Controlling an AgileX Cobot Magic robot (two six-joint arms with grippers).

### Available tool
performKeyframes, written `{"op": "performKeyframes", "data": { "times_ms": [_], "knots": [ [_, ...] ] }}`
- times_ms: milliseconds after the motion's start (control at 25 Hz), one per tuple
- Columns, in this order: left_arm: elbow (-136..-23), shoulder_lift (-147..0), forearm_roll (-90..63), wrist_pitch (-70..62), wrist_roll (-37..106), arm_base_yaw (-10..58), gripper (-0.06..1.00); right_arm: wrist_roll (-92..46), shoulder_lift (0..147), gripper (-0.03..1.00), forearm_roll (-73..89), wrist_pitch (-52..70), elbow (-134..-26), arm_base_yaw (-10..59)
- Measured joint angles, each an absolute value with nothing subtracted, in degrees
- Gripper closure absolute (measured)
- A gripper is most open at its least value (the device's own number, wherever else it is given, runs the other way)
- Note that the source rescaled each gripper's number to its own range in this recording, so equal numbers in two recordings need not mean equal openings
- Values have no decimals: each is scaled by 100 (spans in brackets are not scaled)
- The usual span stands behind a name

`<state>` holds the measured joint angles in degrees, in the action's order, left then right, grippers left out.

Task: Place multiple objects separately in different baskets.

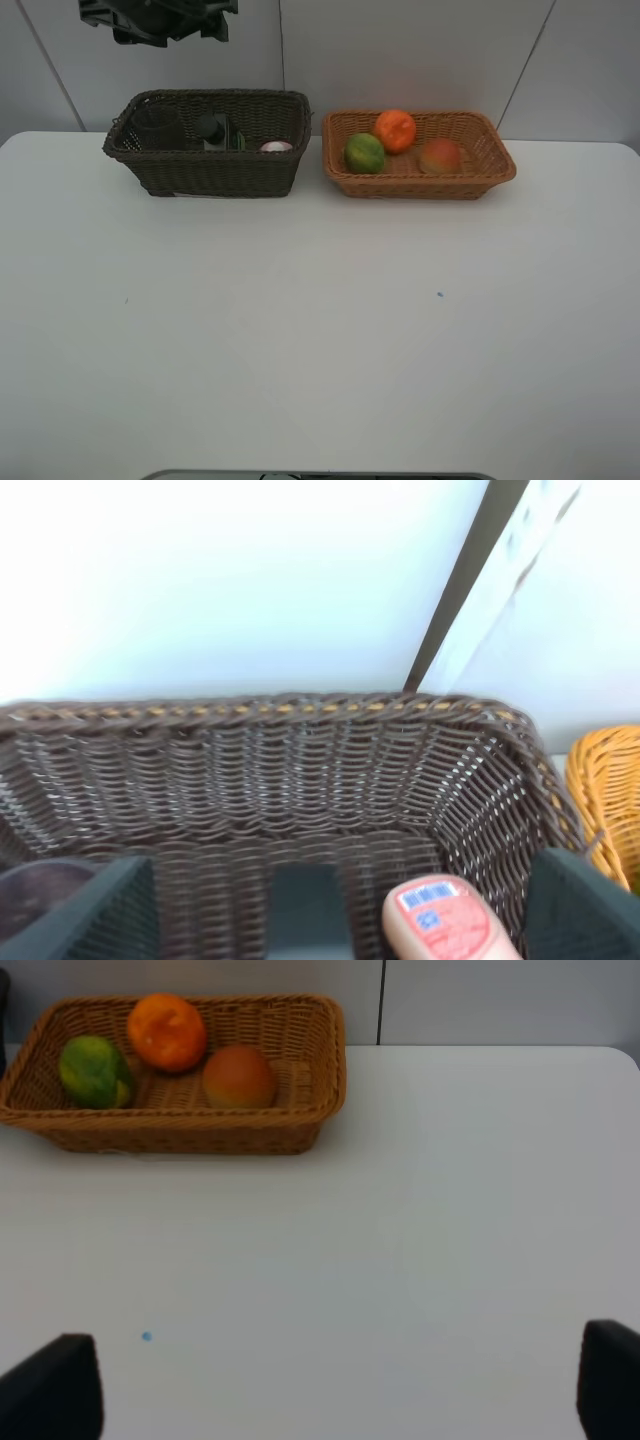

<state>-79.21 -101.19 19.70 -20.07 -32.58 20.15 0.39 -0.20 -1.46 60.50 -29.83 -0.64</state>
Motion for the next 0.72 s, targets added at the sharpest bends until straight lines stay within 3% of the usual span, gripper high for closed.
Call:
{"op": "performKeyframes", "data": {
  "times_ms": [720],
  "knots": [
    [-5809, -5720, 1607, -4107, -2183, 2088, -5, 39, -20, -3, -146, 6050, -2983, -64]
  ]
}}
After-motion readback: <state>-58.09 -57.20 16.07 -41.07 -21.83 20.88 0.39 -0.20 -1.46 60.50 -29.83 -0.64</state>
